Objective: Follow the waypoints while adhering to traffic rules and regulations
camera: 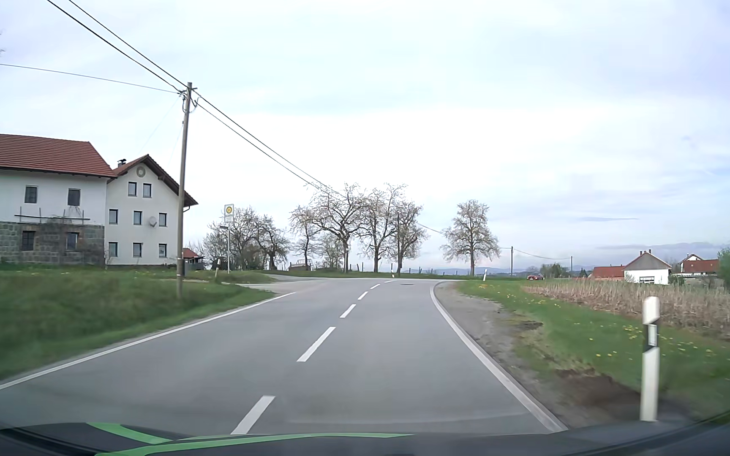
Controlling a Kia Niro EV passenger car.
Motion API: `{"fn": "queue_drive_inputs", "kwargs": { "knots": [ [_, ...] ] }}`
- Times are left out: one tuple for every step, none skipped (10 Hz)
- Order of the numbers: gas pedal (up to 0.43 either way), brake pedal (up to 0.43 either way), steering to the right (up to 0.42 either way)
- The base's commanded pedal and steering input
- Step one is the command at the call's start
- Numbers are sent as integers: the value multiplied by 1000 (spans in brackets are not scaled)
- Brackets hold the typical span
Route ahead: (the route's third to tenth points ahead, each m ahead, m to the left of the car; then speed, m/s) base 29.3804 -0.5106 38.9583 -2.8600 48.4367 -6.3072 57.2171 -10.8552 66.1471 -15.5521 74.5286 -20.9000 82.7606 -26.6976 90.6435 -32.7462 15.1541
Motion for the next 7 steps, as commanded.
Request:
{"fn": "queue_drive_inputs", "kwargs": {
  "knots": [
    [0,0,24],
    [0,0,25],
    [0,0,28],
    [0,0,31],
    [0,0,32],
    [0,0,32],
    [0,0,32]
  ]
}}
